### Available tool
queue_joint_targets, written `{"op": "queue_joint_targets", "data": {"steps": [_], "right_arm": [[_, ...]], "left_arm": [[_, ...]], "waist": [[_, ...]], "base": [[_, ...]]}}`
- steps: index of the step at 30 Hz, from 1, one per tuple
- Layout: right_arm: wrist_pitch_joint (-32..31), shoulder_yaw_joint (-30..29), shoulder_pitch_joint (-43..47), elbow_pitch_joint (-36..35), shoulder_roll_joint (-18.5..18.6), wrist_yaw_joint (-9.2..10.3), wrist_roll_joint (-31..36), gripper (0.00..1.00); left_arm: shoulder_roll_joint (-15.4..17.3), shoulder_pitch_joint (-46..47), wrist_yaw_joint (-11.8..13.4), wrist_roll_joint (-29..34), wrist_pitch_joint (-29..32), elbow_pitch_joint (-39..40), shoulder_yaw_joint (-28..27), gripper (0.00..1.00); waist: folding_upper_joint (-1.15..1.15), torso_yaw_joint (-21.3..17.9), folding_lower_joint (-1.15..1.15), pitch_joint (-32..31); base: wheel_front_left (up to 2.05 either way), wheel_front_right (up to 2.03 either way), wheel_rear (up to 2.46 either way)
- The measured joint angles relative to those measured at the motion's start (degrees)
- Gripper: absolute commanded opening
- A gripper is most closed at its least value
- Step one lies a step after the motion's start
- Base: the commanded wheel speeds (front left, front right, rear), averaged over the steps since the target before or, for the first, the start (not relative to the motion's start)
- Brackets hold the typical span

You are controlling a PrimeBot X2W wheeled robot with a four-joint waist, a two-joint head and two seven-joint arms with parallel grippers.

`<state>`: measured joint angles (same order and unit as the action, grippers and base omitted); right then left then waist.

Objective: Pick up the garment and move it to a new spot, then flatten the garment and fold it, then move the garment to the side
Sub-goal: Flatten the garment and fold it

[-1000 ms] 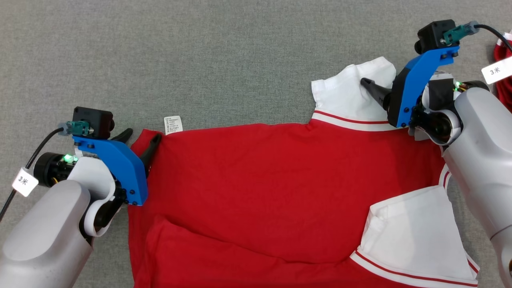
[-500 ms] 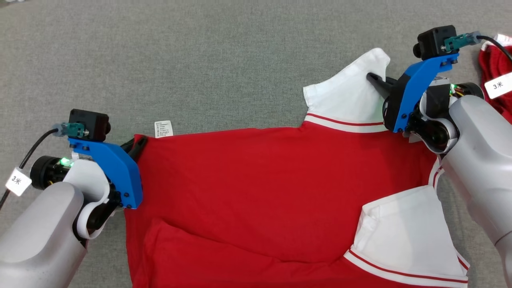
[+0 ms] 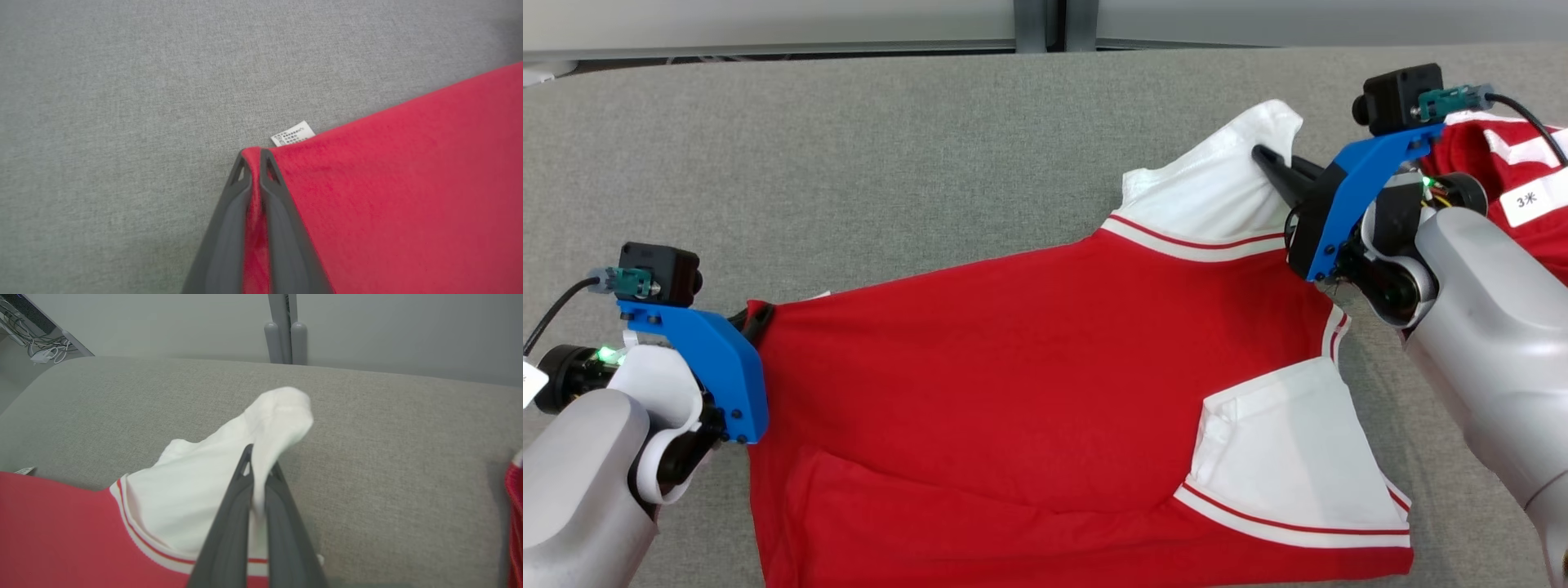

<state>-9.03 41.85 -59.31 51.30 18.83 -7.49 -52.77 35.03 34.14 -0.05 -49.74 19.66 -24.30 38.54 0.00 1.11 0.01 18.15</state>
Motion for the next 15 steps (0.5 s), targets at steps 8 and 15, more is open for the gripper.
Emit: {"op": "queue_joint_targets", "data": {"steps": [8,15], "right_arm": [[-1.2,5.3,5.7,-7.9,4.3,0.00,-4.1,0.00],[-5.4,8.6,10.1,-11.7,7.9,0.00,-6.5,0.00]], "left_arm": [[4.1,-3.7,-2.4,-3.0,5.6,5.0,1.0,0.00],[8.6,-6.6,-2.4,-8.0,13.5,12.1,0.9,0.00]], "waist": [[0.00,-1.1,-0.01,-4.1],[0.00,-2.1,-0.02,-8.0]], "base": [[0.00,0.00,0.00],[0.00,0.00,0.00]]}}
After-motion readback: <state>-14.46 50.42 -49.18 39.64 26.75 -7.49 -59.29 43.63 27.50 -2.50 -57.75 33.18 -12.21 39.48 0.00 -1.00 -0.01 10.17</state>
